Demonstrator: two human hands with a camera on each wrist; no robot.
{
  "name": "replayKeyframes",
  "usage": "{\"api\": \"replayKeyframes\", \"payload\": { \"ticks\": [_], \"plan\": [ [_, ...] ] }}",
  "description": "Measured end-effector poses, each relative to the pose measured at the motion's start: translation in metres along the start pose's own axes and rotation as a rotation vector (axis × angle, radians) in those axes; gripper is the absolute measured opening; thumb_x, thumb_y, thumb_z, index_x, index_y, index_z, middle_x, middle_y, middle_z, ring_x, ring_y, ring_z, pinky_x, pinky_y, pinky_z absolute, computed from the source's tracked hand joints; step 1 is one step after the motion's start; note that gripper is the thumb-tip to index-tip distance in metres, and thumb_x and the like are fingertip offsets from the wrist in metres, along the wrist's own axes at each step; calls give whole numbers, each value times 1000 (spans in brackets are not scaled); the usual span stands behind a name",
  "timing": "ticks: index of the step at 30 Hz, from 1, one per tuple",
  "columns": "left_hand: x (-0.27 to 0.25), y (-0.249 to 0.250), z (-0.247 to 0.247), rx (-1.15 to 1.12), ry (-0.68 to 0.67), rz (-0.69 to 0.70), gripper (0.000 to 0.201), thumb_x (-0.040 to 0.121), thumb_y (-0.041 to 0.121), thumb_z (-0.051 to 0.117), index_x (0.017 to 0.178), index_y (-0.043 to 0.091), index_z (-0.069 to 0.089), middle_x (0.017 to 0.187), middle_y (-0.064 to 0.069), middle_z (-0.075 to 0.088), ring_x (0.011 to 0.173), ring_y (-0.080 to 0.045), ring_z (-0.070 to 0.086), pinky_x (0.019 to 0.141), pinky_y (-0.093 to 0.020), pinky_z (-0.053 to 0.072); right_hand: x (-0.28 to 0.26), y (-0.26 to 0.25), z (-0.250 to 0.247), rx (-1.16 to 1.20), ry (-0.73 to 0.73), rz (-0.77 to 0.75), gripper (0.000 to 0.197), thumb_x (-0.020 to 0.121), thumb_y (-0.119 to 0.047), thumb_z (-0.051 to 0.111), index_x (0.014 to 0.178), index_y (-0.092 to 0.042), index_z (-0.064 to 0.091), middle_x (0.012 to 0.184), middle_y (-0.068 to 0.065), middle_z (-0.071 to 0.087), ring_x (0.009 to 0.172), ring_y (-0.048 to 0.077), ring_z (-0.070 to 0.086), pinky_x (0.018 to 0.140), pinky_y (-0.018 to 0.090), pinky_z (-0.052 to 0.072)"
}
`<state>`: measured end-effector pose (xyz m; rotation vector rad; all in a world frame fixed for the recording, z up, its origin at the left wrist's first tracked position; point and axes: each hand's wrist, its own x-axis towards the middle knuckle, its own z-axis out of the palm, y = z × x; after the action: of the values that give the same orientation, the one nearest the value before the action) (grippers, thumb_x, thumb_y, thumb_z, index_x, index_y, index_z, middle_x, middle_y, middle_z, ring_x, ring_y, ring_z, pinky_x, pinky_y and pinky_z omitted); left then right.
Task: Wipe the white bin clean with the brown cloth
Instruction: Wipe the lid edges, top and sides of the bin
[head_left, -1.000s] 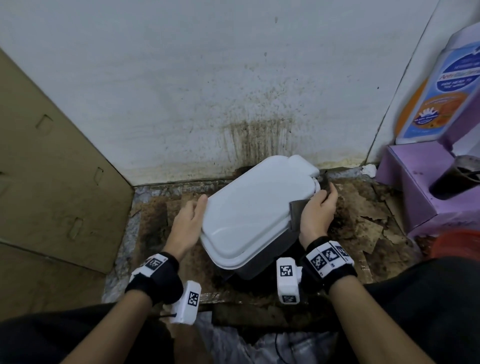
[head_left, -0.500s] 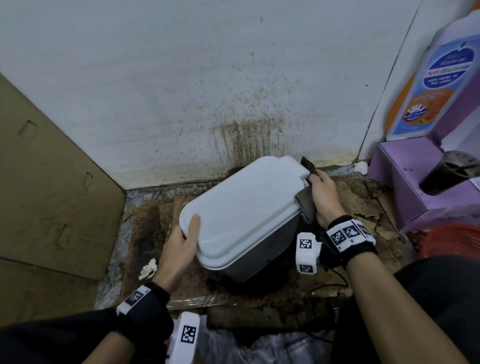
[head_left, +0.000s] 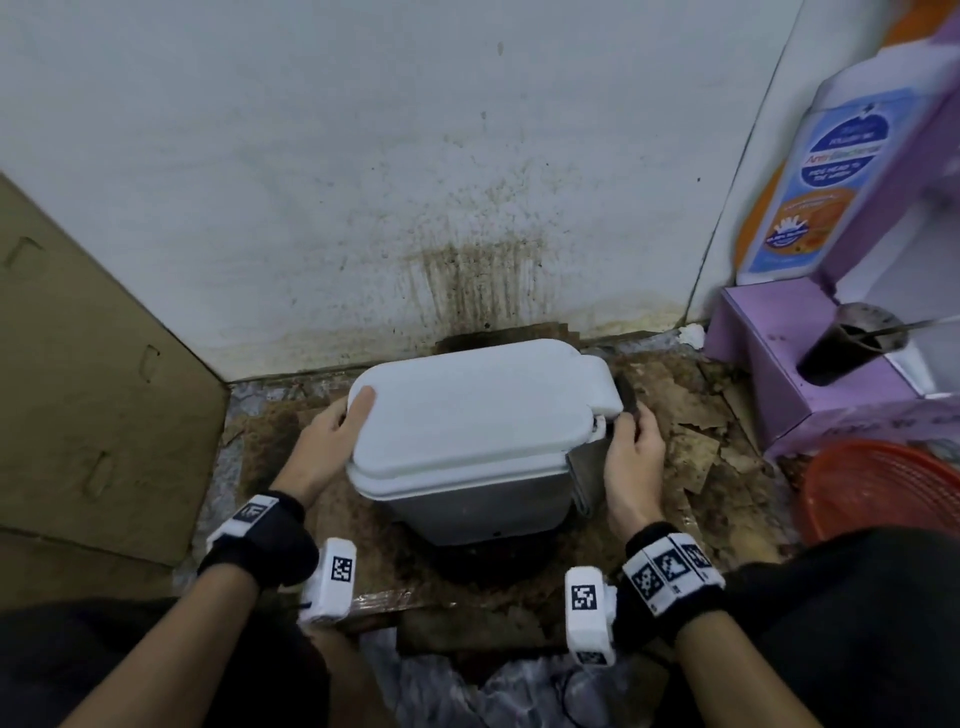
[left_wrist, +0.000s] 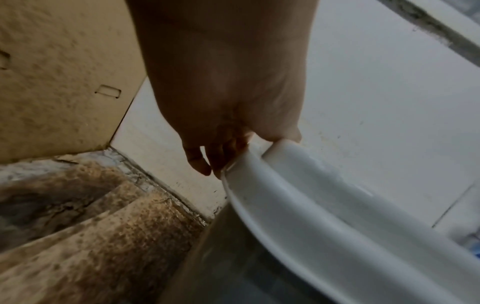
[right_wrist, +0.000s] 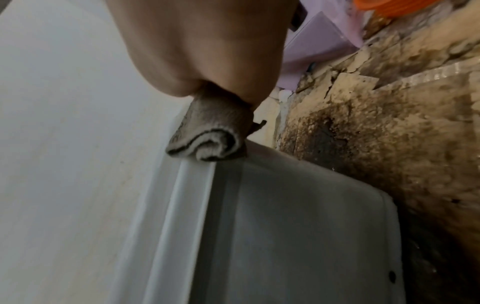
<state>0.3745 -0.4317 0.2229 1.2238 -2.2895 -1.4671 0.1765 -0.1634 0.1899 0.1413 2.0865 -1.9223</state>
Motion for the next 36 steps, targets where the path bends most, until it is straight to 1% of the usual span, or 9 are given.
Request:
{"api": "replayKeyframes", "payload": {
  "ticks": [3, 8, 14, 18, 21, 25, 29, 33, 36],
  "plan": [
    [-5, 3, -2, 144, 28, 1, 62, 93, 84, 36, 115, 37, 69, 114, 14, 72, 116, -20, 67, 104, -51, 50, 13, -3, -6, 39, -63, 70, 46, 108, -25, 42, 153, -17, 42, 152, 3, 49, 137, 21, 48, 117, 39, 39],
    [-4, 17, 2, 632, 318, 117, 73, 104, 64, 33, 156, 13, 39, 154, -13, 48, 144, -35, 37, 116, -57, 24, 12, -8, -7, 72, -119, 57, 46, 108, -24, 44, 154, -15, 42, 152, 3, 49, 132, 17, 49, 106, 31, 41],
    [-20, 74, 46, 599, 241, 445, 57, 107, 50, 46, 152, 14, 47, 155, -6, 48, 144, -26, 38, 117, -41, 24, -4, -23, 11, 77, -263, -4, 44, 107, -27, 47, 150, -17, 48, 148, 2, 54, 132, 20, 54, 113, 44, 44],
    [-20, 98, 69, 470, 192, 476, 59, 105, 55, 46, 148, 14, 48, 151, -2, 50, 140, -22, 40, 115, -36, 27, -23, -35, 28, 113, -379, -8, 42, 107, -29, 49, 148, -19, 50, 134, -7, 62, 122, 13, 60, 109, 41, 47],
    [-17, 102, 75, 514, 215, 473, 66, 98, 65, 42, 141, 16, 50, 137, -2, 55, 130, -23, 47, 110, -37, 35, -38, -43, 43, 152, -454, 18, 40, 107, -27, 49, 147, -20, 51, 140, -1, 61, 126, 16, 61, 110, 42, 48],
    [-19, 98, 63, 506, 281, 447, 70, 88, 71, 38, 131, 18, 52, 129, -1, 52, 122, -23, 47, 100, -33, 36, -52, -52, 58, 272, -570, 97, 30, 109, -18, 44, 135, -18, 59, 128, 4, 70, 116, 16, 69, 96, 31, 57],
    [-16, 89, 43, 468, 290, 428, 73, 88, 65, 44, 140, 14, 47, 140, -4, 46, 132, -24, 41, 100, -24, 25, -54, -48, 71, 347, -651, 157, 36, 109, -18, 43, 142, -14, 57, 135, 9, 67, 126, 23, 64, 110, 43, 48],
    [-14, 79, 22, 403, 250, 414, 83, 85, 69, 42, 147, 13, 43, 147, -5, 41, 136, -23, 37, 107, -28, 25, -52, -41, 82, 512, -520, 243, 37, 109, -18, 45, 145, -12, 53, 133, 12, 68, 122, 28, 66, 109, 46, 49],
    [-11, 69, 10, 355, 259, 402, 92, 82, 73, 40, 150, 11, 41, 148, -6, 40, 138, -23, 36, 114, -33, 27, -56, -35, 94, 399, -408, 136, 37, 109, -20, 44, 146, -18, 52, 128, 2, 69, 119, 19, 66, 109, 43, 49]
  ]
}}
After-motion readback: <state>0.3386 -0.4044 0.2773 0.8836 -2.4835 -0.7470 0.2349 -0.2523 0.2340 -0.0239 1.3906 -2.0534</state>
